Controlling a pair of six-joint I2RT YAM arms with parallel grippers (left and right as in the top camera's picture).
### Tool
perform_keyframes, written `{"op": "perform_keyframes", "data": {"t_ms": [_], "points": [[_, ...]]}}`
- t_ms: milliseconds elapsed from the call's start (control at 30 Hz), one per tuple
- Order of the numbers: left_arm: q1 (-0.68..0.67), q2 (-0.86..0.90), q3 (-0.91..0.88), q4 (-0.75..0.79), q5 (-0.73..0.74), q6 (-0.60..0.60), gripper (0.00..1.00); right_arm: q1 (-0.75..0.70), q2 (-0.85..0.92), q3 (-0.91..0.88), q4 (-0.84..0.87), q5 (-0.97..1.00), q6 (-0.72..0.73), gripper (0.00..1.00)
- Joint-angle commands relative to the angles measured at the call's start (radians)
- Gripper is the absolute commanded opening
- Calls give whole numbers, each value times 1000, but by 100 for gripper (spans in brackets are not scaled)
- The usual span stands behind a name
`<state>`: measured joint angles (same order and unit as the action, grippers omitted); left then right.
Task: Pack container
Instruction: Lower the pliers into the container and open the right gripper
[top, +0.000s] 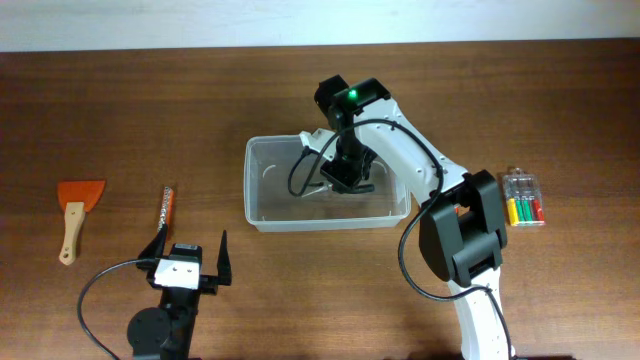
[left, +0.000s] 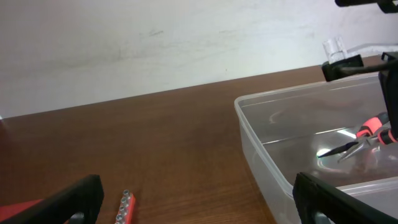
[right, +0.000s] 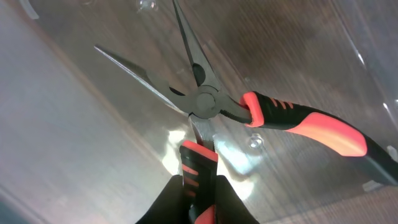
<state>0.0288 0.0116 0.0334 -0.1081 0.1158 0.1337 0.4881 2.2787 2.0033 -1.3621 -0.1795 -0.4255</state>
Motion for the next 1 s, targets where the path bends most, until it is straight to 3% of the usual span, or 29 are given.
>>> {"op": "perform_keyframes", "data": {"t_ms": [0,167,400,567,633,767,967], "points": [[5,-6,-7,3,7,-6,99,11,-26,-3,19,-24,-4,17],[5,-6,-7,3,7,-6,99,10,-26,-3,31,-23,-3,30],[5,-6,-7,3,7,-6,99,9,-27,-3,23,-22,-3,31],[5,-6,-7,3,7,-6,99,9,-28,57,-41,6,-3,40],[5,-6,-7,3,7,-6,99,8,-28,127,-87,53,21,51],[5,-6,-7,3,7,-6,99,-7,-29,303,-201,117,27,96],[5,-6,-7,3,7,-6,99,-79,-42,549,-337,200,130,99]]}}
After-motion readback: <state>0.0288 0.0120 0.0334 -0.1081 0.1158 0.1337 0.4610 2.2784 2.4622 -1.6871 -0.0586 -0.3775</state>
